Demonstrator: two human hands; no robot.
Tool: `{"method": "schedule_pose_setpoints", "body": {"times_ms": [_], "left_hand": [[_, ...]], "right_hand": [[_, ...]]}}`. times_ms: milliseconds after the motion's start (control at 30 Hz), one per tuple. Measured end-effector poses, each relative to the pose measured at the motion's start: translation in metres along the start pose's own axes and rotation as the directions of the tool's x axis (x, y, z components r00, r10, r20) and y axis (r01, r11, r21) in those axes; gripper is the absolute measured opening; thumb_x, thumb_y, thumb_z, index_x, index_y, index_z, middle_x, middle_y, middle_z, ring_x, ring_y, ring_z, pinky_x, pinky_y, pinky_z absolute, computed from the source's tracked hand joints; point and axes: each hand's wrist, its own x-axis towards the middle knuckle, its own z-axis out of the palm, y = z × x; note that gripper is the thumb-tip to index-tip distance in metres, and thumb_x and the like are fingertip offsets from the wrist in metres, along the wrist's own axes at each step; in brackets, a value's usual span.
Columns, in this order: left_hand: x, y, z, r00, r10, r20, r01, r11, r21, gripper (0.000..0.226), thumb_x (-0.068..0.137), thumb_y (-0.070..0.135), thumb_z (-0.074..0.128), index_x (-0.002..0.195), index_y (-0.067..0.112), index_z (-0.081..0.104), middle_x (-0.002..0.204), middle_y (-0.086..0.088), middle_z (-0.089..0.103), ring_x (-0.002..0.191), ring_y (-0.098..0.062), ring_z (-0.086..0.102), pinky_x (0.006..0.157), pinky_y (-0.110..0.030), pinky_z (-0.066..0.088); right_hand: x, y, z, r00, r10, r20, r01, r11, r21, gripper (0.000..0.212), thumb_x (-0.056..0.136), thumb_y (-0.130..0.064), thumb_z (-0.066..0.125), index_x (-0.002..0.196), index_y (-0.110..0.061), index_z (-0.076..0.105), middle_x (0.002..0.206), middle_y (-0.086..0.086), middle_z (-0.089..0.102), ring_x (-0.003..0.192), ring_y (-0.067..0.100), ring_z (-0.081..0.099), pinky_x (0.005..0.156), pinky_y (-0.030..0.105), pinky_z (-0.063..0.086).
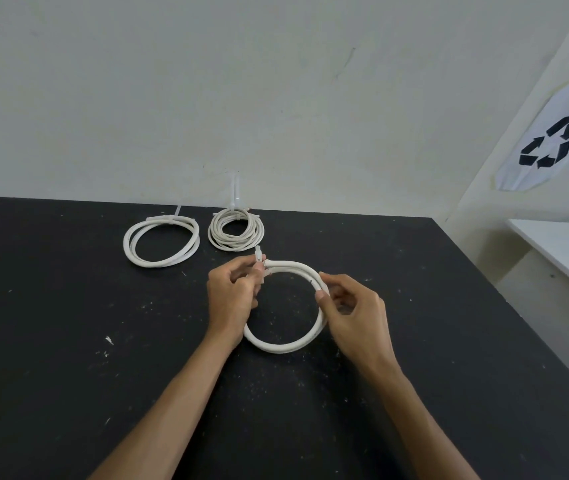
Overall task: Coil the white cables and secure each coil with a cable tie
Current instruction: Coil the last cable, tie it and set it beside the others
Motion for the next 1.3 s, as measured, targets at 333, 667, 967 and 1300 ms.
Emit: {"method": "schedule_pose_setpoints", "body": {"times_ms": [333, 667, 967, 1300], "left_hand": [[-0.005, -0.002, 0.001, 1.000, -0.007, -0.020, 0.005, 0.997, -0.077, 0.015, 0.103, 0.010, 0.066, 0.109, 0.014, 0.079, 0.080, -0.020, 0.071, 0.068, -0.028, 0.050, 0.048, -0.029, 0.031], [-0.008, -0.001, 0.001, 0.997, 0.073, 0.023, -0.074, 0.996, 0.045, 0.018, 0.099, 0.006, 0.071, 0.110, 0.016, 0.080, 0.078, -0.004, 0.077, 0.058, -0.012, 0.057, 0.046, -0.029, 0.041], [-0.006, 0.009, 0.004, 0.984, 0.101, 0.146, -0.116, 0.989, 0.093, 0.017, 0.093, 0.010, 0.081, 0.111, 0.012, 0.083, 0.074, -0.003, 0.077, 0.061, -0.007, 0.065, 0.054, -0.014, 0.046], [-0.006, 0.010, 0.001, 0.985, 0.075, 0.154, -0.098, 0.984, 0.148, 0.018, 0.093, 0.011, 0.081, 0.108, 0.019, 0.084, 0.078, -0.005, 0.080, 0.063, -0.017, 0.070, 0.051, -0.028, 0.047]], "right_hand": [[0.004, 0.003, 0.011, 0.984, -0.173, -0.038, 0.158, 0.954, -0.253, 0.019, 0.100, -0.015, 0.071, 0.117, -0.022, 0.078, 0.080, -0.010, 0.066, 0.072, 0.011, 0.064, 0.065, 0.028, 0.056], [-0.002, -0.003, 0.021, 0.965, -0.256, -0.054, 0.210, 0.881, -0.425, 0.020, 0.101, -0.006, 0.064, 0.085, -0.017, 0.066, 0.069, -0.004, 0.047, 0.056, 0.018, 0.047, 0.050, 0.043, 0.046], [0.005, -0.012, 0.022, 0.933, -0.359, 0.004, 0.325, 0.840, -0.435, 0.027, 0.101, -0.016, 0.070, 0.125, -0.026, 0.077, 0.087, -0.009, 0.047, 0.063, 0.015, 0.050, 0.048, 0.040, 0.048], [0.010, -0.007, 0.024, 0.988, -0.154, -0.013, 0.151, 0.980, -0.131, 0.024, 0.099, -0.011, 0.074, 0.118, -0.023, 0.082, 0.109, -0.016, 0.064, 0.099, 0.002, 0.065, 0.077, 0.019, 0.056]]}}
